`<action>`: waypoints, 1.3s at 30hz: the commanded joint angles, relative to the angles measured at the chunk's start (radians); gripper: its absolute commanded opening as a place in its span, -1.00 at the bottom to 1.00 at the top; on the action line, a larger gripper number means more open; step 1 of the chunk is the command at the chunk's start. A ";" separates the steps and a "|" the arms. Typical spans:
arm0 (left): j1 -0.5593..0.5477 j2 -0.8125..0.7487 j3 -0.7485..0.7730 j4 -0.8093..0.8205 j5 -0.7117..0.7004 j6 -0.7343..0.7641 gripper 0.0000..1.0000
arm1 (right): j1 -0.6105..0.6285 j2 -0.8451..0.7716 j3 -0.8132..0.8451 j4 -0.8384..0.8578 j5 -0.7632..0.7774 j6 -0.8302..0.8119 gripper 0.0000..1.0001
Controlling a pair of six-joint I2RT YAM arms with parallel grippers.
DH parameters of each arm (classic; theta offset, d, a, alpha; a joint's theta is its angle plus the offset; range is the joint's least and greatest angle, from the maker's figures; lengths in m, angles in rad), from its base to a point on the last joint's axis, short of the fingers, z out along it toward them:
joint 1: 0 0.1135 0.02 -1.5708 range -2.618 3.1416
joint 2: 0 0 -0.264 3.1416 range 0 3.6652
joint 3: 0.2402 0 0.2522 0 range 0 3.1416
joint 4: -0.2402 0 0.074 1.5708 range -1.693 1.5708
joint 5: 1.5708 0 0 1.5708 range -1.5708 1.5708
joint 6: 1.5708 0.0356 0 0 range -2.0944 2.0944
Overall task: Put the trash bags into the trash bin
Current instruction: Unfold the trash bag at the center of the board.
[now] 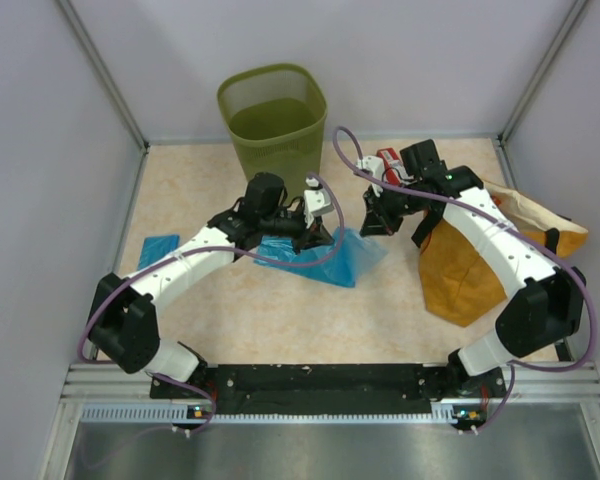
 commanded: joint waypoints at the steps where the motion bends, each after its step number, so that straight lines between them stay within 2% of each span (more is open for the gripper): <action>1: -0.002 -0.014 0.066 -0.025 -0.032 0.030 -0.86 | 0.008 -0.052 0.031 -0.016 -0.054 -0.013 -1.00; 3: -0.002 -0.004 0.083 -0.034 -0.055 0.034 -0.75 | 0.009 -0.062 0.026 -0.022 -0.061 -0.013 -1.00; 6: -0.002 0.002 0.109 -0.068 -0.058 0.051 -0.44 | 0.008 -0.074 0.025 -0.025 -0.051 -0.007 -1.00; 9: -0.003 -0.020 0.104 -0.070 -0.042 0.056 -0.01 | 0.009 -0.075 0.031 -0.025 -0.054 0.007 -1.00; 12: -0.002 -0.047 0.103 -0.068 -0.012 0.056 0.12 | 0.008 -0.071 0.034 -0.025 -0.061 0.018 -1.00; 15: -0.010 -0.078 0.103 -0.073 0.018 0.071 0.17 | 0.008 -0.057 0.035 -0.026 -0.064 0.020 -1.00; 19: -0.068 -0.076 0.141 -0.166 -0.004 0.163 0.18 | 0.008 -0.043 0.045 -0.028 -0.067 0.029 -1.00; 26: -0.207 -0.020 0.210 -0.260 -0.184 0.294 0.17 | 0.006 -0.008 0.074 -0.049 -0.093 0.033 -1.00; 39: -0.266 0.043 0.221 -0.215 -0.409 0.393 0.06 | -0.005 0.003 0.071 -0.063 -0.127 0.027 -1.00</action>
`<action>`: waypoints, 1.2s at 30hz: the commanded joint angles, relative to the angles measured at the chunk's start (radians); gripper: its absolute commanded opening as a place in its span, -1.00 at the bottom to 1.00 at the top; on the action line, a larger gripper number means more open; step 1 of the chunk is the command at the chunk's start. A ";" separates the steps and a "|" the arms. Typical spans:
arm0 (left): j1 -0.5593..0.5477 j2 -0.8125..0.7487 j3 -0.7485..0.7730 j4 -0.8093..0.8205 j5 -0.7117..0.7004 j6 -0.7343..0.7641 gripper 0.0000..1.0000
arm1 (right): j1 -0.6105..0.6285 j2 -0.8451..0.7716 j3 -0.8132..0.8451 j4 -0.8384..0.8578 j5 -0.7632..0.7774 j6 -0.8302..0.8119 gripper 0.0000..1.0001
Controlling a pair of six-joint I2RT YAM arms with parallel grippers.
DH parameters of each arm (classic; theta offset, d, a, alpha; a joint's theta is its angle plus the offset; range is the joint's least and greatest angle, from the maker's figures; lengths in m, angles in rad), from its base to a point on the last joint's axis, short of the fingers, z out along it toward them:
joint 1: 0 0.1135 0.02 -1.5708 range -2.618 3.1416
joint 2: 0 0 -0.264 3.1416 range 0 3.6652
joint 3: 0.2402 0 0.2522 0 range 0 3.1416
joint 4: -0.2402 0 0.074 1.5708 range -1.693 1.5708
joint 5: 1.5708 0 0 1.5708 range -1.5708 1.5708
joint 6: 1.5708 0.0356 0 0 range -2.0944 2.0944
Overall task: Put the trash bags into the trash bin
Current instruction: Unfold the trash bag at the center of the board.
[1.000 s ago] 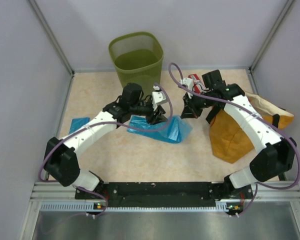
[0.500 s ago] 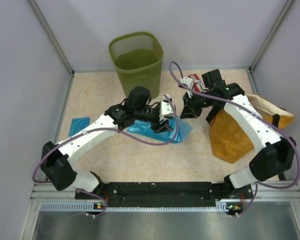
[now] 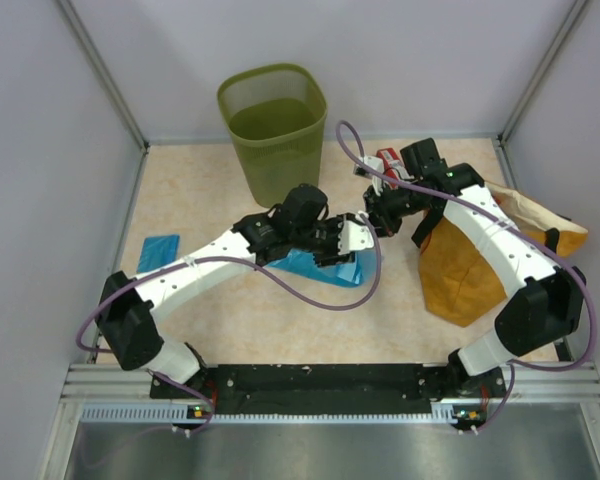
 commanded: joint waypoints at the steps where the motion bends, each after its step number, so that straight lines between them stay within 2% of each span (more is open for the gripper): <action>1: -0.011 0.005 0.030 0.043 -0.091 0.053 0.05 | -0.002 -0.003 0.040 0.001 -0.039 -0.002 -1.00; 11: -0.027 0.028 0.034 0.057 -0.129 0.078 0.04 | -0.003 -0.001 0.040 -0.007 -0.045 -0.007 -1.00; 23: -0.052 -0.011 0.055 0.003 -0.092 0.029 0.00 | -0.008 0.002 0.035 -0.008 -0.033 -0.013 -1.00; 36: -0.060 -0.008 0.053 0.004 -0.140 0.053 -0.04 | -0.020 0.006 0.035 -0.015 -0.038 -0.018 -1.00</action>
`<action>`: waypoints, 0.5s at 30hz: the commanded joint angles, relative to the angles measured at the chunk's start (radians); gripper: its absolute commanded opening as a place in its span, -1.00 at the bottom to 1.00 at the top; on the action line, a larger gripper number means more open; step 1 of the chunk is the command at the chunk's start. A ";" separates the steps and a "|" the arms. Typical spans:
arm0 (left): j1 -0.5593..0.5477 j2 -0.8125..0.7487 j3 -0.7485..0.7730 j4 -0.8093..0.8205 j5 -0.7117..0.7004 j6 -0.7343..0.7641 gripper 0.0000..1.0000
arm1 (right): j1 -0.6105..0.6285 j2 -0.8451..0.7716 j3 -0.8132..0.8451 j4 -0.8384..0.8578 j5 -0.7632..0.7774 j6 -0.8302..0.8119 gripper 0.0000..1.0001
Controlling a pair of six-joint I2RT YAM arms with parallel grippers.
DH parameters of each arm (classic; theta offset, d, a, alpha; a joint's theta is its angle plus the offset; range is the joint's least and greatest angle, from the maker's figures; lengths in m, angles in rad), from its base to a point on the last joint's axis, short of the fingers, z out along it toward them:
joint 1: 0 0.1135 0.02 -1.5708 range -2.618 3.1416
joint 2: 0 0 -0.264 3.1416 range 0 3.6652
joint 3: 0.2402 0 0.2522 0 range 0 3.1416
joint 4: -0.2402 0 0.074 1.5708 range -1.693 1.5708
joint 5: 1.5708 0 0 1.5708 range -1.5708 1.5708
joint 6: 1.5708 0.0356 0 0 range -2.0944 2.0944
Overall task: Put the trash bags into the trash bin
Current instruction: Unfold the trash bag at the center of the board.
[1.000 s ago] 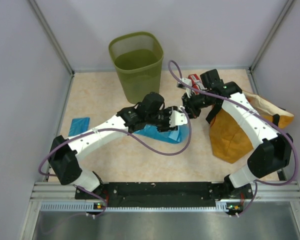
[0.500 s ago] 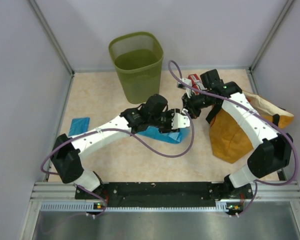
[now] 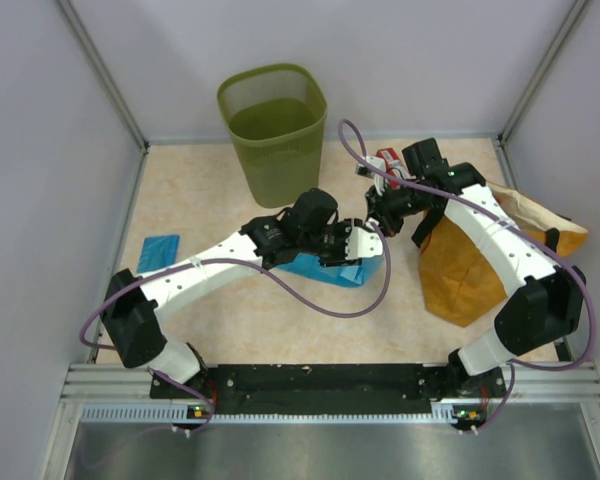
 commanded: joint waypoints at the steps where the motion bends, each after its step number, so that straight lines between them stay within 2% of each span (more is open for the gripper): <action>1: -0.003 -0.028 0.025 0.024 -0.028 0.010 -0.05 | -0.005 0.003 0.039 0.004 -0.024 -0.014 -1.00; 15: -0.003 0.045 0.060 0.039 -0.052 0.027 -0.09 | -0.007 -0.012 0.031 -0.004 -0.034 -0.012 -1.00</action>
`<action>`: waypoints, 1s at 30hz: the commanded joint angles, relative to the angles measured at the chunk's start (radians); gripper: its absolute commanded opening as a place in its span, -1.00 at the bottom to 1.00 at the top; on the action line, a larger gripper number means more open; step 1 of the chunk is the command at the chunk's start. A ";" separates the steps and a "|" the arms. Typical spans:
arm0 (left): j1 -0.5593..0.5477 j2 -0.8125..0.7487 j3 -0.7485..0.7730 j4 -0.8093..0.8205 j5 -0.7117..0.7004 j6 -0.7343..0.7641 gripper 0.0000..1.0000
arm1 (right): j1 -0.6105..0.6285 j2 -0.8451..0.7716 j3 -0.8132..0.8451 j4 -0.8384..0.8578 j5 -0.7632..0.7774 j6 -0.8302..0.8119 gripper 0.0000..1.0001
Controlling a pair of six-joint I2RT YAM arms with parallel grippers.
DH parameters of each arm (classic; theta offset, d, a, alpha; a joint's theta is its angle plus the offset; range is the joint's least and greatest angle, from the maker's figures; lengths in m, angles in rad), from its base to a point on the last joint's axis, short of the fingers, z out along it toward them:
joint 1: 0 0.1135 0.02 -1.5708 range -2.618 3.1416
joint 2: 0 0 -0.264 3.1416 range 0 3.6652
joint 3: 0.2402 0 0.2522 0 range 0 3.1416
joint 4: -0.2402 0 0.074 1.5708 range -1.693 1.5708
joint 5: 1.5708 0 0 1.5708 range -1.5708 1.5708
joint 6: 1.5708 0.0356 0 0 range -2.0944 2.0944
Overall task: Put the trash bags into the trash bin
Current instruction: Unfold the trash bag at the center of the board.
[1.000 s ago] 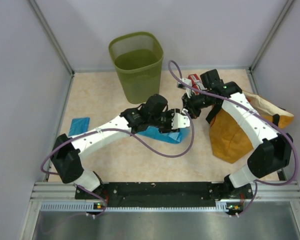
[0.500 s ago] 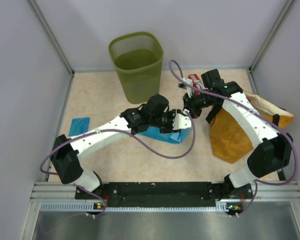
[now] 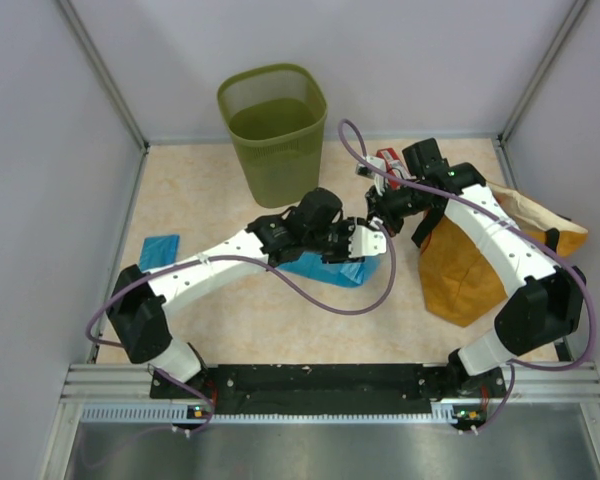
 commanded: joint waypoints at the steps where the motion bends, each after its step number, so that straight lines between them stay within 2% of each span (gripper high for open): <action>1: -0.005 0.023 0.051 0.034 -0.008 0.020 -0.09 | -0.004 -0.012 0.029 -0.001 -0.031 -0.012 -1.00; 5: -0.006 0.036 0.054 0.048 -0.030 0.023 -0.12 | -0.005 -0.017 0.026 -0.004 -0.032 -0.014 -1.00; 9: -0.006 0.047 0.059 0.060 -0.042 0.014 -0.28 | -0.005 -0.019 0.026 -0.004 -0.035 -0.014 -1.00; 13: -0.006 0.061 0.073 0.057 -0.018 -0.009 -0.62 | -0.007 -0.019 0.029 -0.006 -0.034 -0.014 -1.00; 15: -0.006 0.066 0.079 0.046 0.011 -0.023 -1.00 | -0.007 -0.017 0.029 -0.004 -0.031 -0.014 -1.00; 22: -0.006 0.024 0.022 0.026 0.068 -0.045 -1.00 | -0.039 -0.026 0.034 -0.006 -0.022 -0.015 -1.00; 30: -0.005 -0.094 -0.096 -0.015 0.146 -0.039 -1.00 | -0.065 -0.035 0.039 -0.009 -0.014 -0.018 -1.00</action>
